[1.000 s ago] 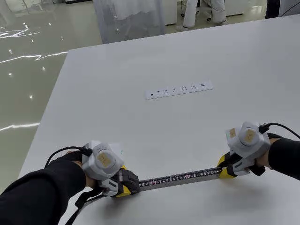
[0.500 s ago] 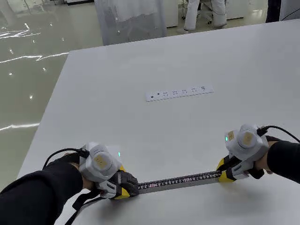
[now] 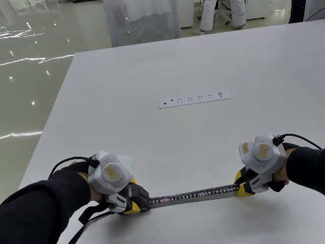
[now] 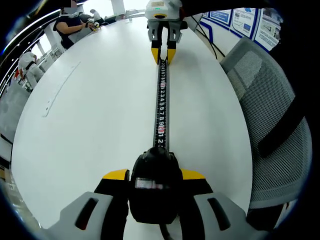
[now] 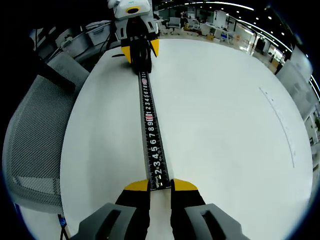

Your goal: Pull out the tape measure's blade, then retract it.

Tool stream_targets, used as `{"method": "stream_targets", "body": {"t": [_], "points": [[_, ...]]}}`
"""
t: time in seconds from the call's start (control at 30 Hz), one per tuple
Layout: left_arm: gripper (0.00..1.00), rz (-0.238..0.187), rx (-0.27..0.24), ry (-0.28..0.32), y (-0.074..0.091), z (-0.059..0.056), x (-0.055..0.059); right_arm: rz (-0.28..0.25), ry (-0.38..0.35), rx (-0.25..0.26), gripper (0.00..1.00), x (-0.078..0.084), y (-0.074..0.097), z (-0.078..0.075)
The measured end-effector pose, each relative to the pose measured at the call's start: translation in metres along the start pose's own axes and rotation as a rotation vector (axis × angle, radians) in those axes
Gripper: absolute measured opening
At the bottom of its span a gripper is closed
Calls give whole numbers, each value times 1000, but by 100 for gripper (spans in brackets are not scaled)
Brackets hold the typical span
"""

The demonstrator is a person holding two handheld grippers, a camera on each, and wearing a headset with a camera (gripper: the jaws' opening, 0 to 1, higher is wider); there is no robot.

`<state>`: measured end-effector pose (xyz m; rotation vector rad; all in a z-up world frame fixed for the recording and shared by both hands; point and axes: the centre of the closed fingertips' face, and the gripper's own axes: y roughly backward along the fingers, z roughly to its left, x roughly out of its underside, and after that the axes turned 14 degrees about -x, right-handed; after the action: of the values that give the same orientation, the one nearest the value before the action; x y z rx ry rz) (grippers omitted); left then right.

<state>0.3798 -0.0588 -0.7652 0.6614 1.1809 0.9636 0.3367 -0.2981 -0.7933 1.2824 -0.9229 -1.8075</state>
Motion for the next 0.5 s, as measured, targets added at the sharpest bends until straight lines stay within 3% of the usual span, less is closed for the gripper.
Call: {"method": "stream_targets", "body": {"t": [0.5], "points": [[33, 7, -11, 7, -1, 1, 1, -10, -28, 16, 11, 0, 0, -2]]}}
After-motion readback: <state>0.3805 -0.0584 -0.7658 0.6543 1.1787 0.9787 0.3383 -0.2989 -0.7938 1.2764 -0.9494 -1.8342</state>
